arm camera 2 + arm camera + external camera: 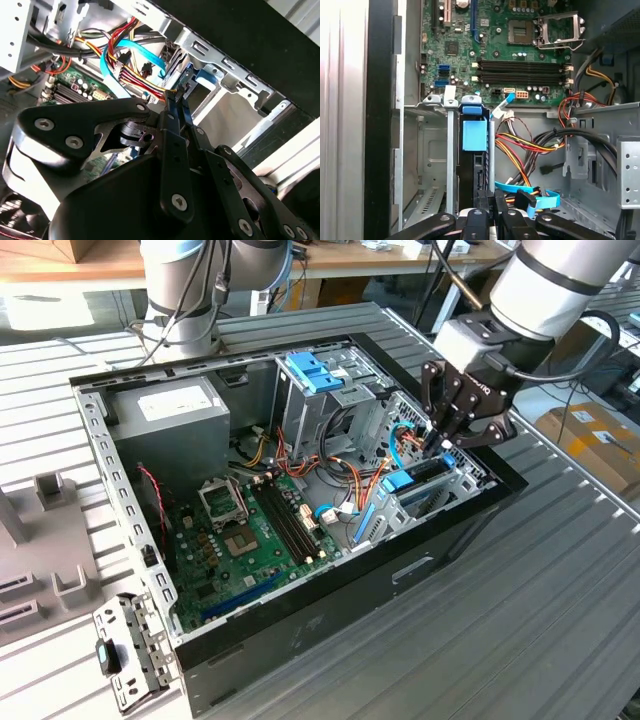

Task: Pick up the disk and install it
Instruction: 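Insert the first disk wire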

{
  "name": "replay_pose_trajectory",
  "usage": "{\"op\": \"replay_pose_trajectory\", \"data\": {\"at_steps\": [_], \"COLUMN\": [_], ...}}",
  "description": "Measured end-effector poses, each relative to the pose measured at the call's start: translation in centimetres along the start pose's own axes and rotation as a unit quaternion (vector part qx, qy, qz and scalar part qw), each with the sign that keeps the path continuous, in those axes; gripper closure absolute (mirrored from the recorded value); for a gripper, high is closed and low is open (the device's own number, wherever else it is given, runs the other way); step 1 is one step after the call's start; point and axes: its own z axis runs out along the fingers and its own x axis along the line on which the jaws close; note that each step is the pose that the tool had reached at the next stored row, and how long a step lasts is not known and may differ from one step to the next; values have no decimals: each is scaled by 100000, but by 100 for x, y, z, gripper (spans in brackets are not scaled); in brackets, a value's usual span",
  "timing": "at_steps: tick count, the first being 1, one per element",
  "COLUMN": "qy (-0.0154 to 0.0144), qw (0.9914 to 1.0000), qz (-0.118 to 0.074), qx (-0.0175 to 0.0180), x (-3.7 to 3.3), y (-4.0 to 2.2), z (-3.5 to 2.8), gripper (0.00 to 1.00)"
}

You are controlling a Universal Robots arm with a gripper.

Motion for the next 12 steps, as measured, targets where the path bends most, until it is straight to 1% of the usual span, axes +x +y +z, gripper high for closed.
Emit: {"op": "replay_pose_trajectory", "data": {"at_steps": [3, 5, 7, 8, 9, 10, 12], "qy": [-88, -150, -214, -268, -330, -357, -360], "qw": [99976, 99933, 99863, 99790, 99679, 99624, 99628], "qz": [2192, 3653, 5232, 6465, 7992, 8648, 8595], "qx": [104, 173, 248, 306, 378, 406, 409], "x": [0, 0, 0, 0, 1, 0, 2], "y": [0, 0, 0, 0, 0, 0, 0], "z": [3, 5, 6, 8, 10, 11, 11], "gripper": [84, 84, 84, 84, 84, 84, 84]}}
